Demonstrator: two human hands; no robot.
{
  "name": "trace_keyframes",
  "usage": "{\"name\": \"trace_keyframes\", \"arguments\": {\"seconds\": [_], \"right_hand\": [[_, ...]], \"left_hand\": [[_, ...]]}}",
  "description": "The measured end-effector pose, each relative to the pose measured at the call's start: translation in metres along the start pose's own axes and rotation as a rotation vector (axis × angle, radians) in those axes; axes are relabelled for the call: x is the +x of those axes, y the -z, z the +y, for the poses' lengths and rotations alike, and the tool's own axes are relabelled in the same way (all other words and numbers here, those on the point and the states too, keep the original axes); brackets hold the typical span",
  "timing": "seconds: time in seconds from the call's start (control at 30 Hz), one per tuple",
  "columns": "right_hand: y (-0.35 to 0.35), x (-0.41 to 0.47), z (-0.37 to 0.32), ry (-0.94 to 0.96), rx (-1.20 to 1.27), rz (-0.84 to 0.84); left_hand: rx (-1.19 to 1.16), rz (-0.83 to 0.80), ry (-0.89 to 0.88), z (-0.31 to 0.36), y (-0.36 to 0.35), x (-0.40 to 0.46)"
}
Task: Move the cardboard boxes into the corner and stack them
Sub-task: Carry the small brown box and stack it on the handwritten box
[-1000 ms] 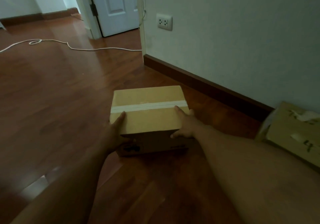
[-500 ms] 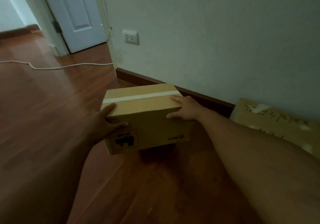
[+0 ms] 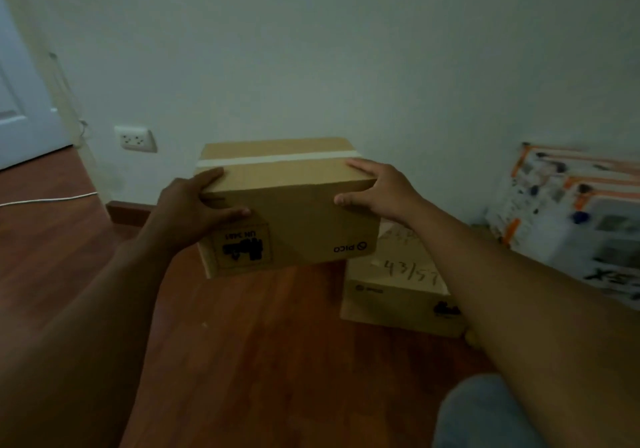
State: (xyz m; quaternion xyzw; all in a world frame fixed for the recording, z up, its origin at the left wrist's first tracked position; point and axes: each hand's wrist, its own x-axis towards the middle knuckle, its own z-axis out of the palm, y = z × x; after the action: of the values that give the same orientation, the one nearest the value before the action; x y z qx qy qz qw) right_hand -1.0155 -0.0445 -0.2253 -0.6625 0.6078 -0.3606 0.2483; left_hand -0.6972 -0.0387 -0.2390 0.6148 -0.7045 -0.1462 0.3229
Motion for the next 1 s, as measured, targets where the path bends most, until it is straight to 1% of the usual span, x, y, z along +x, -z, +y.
{"name": "trace_keyframes", "arguments": {"seconds": [0.2, 0.33, 0.53, 0.6, 0.7, 0.77, 0.87, 1.0], "right_hand": [[0.067, -0.033, 0.05, -0.09, -0.021, 0.187], [0.096, -0.049, 0.083, -0.158, -0.089, 0.226], [0.12, -0.068, 0.127, -0.304, -0.218, 0.224], [0.12, -0.074, 0.142, -0.373, -0.301, 0.223], [0.119, -0.081, 0.156, -0.441, -0.444, 0.169], [0.119, -0.082, 0.157, -0.441, -0.542, 0.153], [0.114, -0.074, 0.156, -0.377, -0.638, 0.17], [0.107, -0.063, 0.169, -0.326, -0.624, 0.089]], "left_hand": [[-0.06, -0.093, -0.136, 0.057, -0.059, 0.025], [-0.081, -0.183, -0.187, 0.086, -0.11, 0.035], [-0.081, -0.302, -0.242, 0.111, -0.179, 0.054], [-0.084, -0.336, -0.249, 0.114, -0.199, 0.055], [-0.123, -0.365, -0.251, 0.114, -0.224, 0.051], [-0.167, -0.361, -0.253, 0.116, -0.239, 0.048], [-0.208, -0.318, -0.245, 0.12, -0.255, 0.048], [-0.188, -0.273, -0.303, 0.125, -0.261, 0.056]]}}
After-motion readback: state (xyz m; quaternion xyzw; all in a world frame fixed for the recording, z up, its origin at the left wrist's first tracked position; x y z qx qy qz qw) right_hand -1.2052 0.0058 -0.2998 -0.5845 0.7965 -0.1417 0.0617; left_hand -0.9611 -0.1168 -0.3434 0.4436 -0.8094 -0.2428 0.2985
